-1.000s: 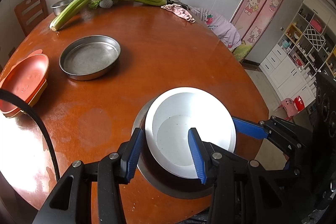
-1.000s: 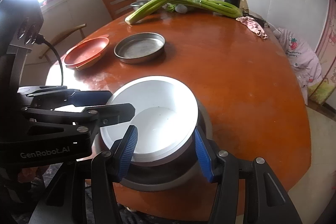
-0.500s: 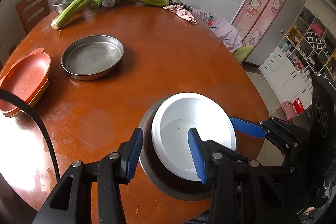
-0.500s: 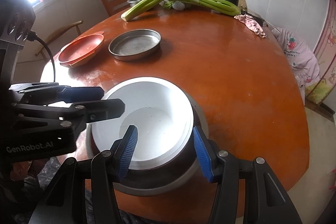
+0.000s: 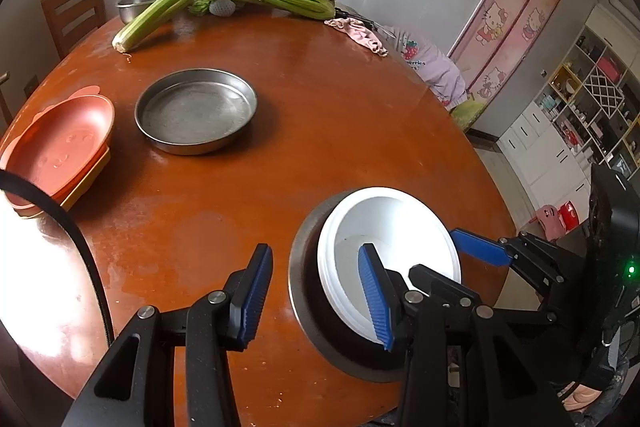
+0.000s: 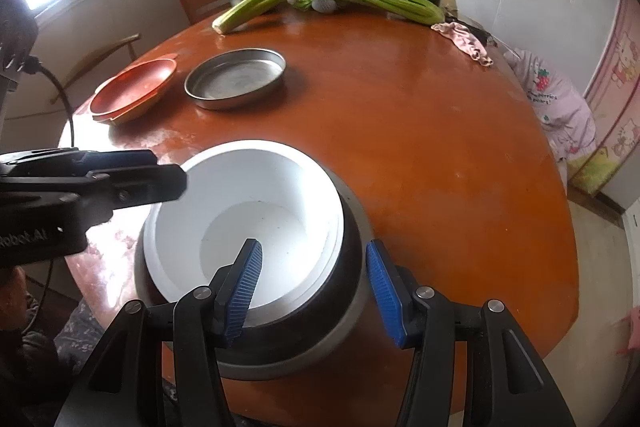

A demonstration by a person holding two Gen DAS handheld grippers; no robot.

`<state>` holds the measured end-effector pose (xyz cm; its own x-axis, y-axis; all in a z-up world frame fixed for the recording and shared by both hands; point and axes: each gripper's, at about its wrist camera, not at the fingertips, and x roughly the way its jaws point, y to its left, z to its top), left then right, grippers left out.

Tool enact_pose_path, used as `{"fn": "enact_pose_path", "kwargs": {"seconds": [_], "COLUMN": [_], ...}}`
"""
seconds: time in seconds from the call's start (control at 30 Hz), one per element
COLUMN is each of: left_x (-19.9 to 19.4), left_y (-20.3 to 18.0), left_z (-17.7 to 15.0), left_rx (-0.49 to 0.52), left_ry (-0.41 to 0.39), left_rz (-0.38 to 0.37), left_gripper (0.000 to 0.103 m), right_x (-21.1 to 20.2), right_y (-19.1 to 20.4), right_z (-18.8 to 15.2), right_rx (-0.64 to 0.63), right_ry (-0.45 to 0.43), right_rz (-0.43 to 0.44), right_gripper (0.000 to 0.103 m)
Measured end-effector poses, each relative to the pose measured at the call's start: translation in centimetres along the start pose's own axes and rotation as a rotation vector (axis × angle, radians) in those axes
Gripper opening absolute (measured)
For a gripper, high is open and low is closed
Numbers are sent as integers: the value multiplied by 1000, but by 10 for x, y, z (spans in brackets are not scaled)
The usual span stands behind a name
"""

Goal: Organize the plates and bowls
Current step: 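Open both grippers and withdraw them from the nested bowls, then move both grippers to the rim of the shallow steel pan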

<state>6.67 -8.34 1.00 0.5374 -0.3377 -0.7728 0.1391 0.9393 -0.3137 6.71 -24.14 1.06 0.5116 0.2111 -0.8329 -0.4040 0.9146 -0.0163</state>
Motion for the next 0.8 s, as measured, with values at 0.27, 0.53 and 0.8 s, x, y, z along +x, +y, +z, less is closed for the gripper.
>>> {"fn": "enact_pose_path", "kwargs": {"seconds": [0.27, 0.53, 0.8], "left_x": [-10, -22, -37], "left_y": [15, 35, 52], "left_z": [4, 12, 27], "left_rx": [-30, -67, -86], "left_ry": [-29, -57, -92], "left_rz": [26, 48, 77], "left_gripper": [44, 44, 45], "right_x": [-19, -32, -39], "right_y": [0, 6, 24], "right_z": [9, 35, 67], "right_rx": [-3, -19, -48], "right_ry": [-55, -95, -126], "right_rz": [2, 12, 59], "right_gripper": [57, 57, 57]}}
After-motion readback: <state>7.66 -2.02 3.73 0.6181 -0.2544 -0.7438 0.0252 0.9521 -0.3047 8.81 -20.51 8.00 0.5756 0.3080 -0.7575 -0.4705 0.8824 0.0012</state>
